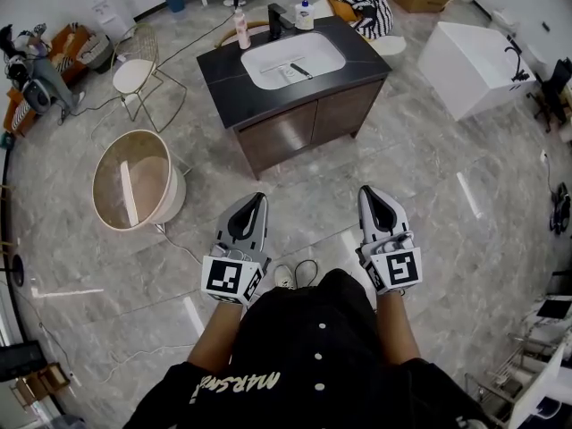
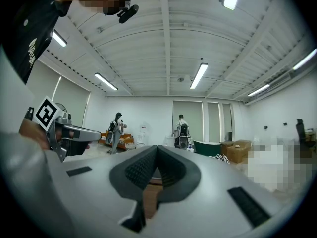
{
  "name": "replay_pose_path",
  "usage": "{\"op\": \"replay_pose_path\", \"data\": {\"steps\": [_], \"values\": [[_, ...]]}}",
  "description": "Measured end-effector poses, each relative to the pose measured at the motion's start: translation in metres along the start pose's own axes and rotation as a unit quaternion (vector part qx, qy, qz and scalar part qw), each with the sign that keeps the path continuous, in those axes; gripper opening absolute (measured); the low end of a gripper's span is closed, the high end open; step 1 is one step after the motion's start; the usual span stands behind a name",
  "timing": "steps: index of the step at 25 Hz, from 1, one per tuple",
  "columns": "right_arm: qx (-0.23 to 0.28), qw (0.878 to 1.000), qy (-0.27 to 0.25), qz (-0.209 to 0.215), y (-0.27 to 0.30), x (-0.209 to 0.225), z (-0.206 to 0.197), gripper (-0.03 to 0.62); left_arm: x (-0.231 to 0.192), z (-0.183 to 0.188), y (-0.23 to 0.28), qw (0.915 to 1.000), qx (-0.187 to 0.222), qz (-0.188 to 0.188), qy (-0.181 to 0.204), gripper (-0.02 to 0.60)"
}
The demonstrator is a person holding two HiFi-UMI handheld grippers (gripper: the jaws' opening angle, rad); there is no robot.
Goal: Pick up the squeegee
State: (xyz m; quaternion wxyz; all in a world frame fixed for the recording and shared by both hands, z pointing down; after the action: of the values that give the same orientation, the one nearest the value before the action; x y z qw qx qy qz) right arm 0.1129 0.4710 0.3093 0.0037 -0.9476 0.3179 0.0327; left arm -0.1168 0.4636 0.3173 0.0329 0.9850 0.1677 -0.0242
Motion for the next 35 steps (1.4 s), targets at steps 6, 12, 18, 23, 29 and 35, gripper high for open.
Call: {"op": "replay_pose_path", "data": {"steps": [6,12,18,23,29,35], "values": [[0.002,1.0,-0.006,-0.003,0.019,-0.013,-0.007,-0.005,-0.018,-0.002,0.004,0.9999,-0.001,-0.015,0.001,0.018],[-0.007,1.0,0.009,-0.007,0.033,-0.002,-0.013,-0.005,-0.027,-0.006,0.024,0.9999,-0.005,-0.012,-0.003,0.018],[-0.007,1.0,0.019,-0.004,0.063,0.031,-0.018,-0.005,-0.036,-0.004,0.065,1.0,-0.003,-0.004,0.001,0.018],[0.001,1.0,0.022,0.005,0.101,0.072,-0.019,-0.005,-0.04,0.001,0.112,1.0,-0.003,0.003,0.005,0.018],[0.012,1.0,0.021,0.016,0.139,0.126,-0.019,-0.005,-0.039,0.008,0.172,0.9998,0.0,0.013,0.012,0.018],[0.006,0.999,0.02,0.026,0.167,0.18,-0.029,-0.005,-0.033,0.01,0.225,0.9994,0.0,0.031,0.015,0.018]]}}
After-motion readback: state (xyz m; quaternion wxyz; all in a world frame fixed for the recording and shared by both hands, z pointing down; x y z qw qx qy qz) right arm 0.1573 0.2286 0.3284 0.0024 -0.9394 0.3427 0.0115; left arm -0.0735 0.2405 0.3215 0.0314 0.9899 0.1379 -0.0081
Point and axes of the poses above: the fingertips, and each gripper's own axes: y forward along the fingers, x to its right, z out of its top, the point moved 4 cm from there along -y, backward along the fingers, and after that the axes turned 13 degrees about z, right-handed, at the moved point
